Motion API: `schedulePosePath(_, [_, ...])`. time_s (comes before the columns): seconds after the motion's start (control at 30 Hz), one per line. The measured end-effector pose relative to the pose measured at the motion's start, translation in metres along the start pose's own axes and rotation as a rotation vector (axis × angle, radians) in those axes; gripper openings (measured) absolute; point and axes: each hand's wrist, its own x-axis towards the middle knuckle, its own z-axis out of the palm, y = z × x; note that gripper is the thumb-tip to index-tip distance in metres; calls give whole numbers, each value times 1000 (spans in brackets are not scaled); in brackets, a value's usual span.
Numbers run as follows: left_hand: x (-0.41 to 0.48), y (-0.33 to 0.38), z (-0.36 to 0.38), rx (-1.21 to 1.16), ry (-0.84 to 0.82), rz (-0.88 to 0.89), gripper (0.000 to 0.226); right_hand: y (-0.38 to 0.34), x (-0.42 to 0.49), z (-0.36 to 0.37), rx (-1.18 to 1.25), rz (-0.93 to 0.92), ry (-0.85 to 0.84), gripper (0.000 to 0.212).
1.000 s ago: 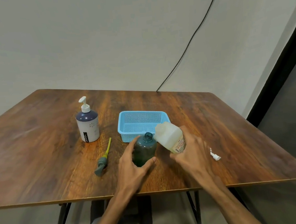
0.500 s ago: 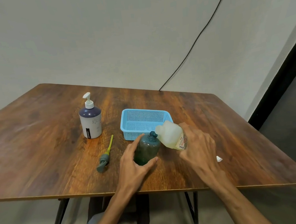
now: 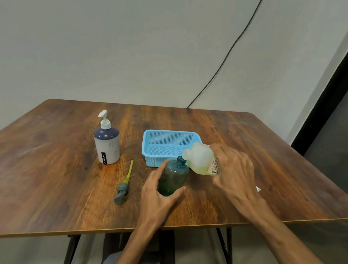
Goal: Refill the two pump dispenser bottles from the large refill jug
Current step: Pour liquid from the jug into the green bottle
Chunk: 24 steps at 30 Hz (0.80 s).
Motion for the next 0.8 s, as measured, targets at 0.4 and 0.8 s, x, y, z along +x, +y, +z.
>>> schedulePosePath(0.4, [2, 2, -5, -14, -2, 10, 84, -4, 5, -4, -51, 3, -36, 81])
schedulePosePath(0.8, [3, 4, -7, -8, -2, 2, 86, -4, 8, -7, -74, -4, -45, 82])
